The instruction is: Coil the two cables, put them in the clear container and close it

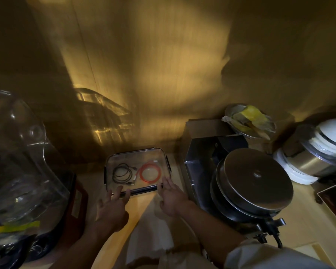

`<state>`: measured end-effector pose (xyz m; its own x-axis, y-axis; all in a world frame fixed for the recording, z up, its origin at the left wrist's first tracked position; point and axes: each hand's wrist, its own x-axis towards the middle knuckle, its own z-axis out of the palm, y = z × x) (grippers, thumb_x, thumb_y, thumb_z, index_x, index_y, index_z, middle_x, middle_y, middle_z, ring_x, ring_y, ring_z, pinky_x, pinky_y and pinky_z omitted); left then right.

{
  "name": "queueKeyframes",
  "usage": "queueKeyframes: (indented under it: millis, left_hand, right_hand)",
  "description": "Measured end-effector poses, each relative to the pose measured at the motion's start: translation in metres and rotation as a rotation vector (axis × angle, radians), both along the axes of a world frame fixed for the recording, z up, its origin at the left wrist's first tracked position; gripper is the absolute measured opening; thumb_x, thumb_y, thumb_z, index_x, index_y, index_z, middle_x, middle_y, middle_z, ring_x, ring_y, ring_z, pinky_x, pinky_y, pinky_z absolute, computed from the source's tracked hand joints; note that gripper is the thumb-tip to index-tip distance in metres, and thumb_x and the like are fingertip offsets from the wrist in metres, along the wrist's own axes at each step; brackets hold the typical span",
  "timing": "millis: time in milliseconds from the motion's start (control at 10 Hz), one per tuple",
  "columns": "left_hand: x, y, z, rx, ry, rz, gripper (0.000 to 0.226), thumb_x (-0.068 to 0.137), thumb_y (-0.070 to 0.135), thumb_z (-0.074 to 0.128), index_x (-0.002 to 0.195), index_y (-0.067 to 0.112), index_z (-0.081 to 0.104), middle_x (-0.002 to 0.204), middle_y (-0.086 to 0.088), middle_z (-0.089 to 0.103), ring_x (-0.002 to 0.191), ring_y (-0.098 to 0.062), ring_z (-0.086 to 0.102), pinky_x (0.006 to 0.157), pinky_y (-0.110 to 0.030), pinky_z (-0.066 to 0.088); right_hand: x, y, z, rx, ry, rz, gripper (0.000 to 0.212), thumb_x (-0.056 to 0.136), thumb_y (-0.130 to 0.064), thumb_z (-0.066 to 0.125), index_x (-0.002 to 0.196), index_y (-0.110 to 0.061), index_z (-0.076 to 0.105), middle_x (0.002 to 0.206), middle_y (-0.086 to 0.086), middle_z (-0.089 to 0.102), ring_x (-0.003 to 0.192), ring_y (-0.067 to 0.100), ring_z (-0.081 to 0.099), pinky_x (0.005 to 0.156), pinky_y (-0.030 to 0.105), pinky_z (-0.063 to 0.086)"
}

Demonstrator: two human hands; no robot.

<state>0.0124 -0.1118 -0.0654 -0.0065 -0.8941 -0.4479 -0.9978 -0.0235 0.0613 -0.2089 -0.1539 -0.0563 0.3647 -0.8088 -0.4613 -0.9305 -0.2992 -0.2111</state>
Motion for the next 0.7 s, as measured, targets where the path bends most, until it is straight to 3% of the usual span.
queueKeyframes:
  millis: [400,500,600,700]
  left_hand:
    - [0.0,-0.014,0.004,0.057,0.028,0.038,0.082,0.088,0.035,0.051,0.156,0.039,0.006,0.167,0.002,-0.003,0.152,-0.036,-0.007,0.117,-0.062,0.015]
    - [0.0,-0.014,0.01,0.043,0.073,0.049,0.067,0.093,0.038,0.043,0.155,0.04,0.016,0.167,0.002,0.006,0.153,-0.035,0.0,0.116,-0.062,0.015]
    - [0.005,-0.022,0.021,-0.041,0.125,0.026,0.041,0.099,0.035,0.032,0.134,0.035,0.052,0.147,0.002,0.047,0.14,-0.029,0.042,0.109,-0.048,0.035]
    - [0.005,-0.04,0.052,-0.181,0.244,0.002,0.028,0.099,0.031,0.038,0.082,0.024,0.059,0.098,-0.002,0.071,0.094,-0.021,0.068,0.076,-0.032,0.05]
  right_hand:
    - [0.006,-0.01,0.005,0.033,0.074,-0.008,0.079,0.093,-0.019,0.048,0.157,-0.013,0.002,0.165,0.011,-0.016,0.151,0.026,-0.014,0.121,0.041,0.01]
    - [0.008,-0.013,0.012,0.043,0.043,-0.025,0.073,0.094,-0.02,0.046,0.157,-0.012,0.01,0.166,0.013,-0.005,0.152,0.029,-0.002,0.122,0.04,0.014]
    - [0.006,-0.02,0.026,0.035,-0.081,-0.137,0.045,0.092,-0.022,0.049,0.135,-0.01,0.052,0.145,0.016,0.048,0.132,0.034,0.047,0.104,0.036,0.043]
    - [0.009,-0.031,0.052,-0.084,-0.198,-0.137,0.024,0.094,-0.023,0.048,0.095,-0.011,0.069,0.1,0.013,0.069,0.094,0.03,0.065,0.073,0.03,0.047]
